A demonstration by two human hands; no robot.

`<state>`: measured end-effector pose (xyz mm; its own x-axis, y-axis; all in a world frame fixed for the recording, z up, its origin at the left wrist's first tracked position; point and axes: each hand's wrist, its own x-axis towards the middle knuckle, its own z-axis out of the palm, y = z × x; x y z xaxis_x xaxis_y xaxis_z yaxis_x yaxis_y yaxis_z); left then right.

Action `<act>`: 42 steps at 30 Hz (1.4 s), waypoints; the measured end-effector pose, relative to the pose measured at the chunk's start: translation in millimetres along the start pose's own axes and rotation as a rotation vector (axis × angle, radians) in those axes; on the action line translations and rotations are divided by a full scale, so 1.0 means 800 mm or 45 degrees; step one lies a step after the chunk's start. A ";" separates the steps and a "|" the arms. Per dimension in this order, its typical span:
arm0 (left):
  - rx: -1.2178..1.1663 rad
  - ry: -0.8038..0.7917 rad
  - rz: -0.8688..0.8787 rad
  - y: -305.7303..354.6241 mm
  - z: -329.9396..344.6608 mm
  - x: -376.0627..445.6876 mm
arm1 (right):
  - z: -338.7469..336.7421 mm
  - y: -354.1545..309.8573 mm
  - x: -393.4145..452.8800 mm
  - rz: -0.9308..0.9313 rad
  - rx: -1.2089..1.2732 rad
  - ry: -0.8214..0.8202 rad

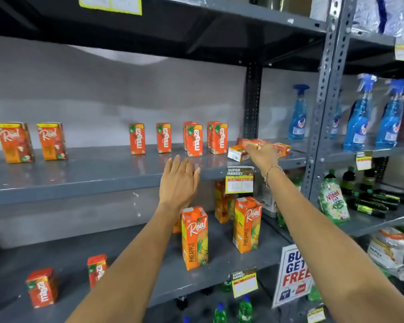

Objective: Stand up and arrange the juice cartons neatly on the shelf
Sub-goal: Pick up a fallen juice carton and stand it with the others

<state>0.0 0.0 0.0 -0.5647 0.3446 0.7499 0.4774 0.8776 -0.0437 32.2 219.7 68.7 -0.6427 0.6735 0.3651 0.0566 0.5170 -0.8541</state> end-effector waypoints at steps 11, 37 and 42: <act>0.178 0.165 -0.015 0.006 0.016 0.000 | -0.014 -0.005 0.053 0.109 -0.044 -0.585; 0.306 0.079 -0.127 -0.165 -0.062 -0.078 | 0.099 -0.091 -0.088 -0.014 0.735 -0.818; 0.411 0.080 -0.271 -0.294 -0.119 -0.131 | 0.188 -0.173 -0.180 -0.124 0.726 -0.970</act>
<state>10.6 -274.1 -5.4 -0.5811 0.1313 0.8032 0.1124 0.9904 -0.0806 1.8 -28.5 78.7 -0.9608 0.0123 0.2769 -0.2750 0.0818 -0.9580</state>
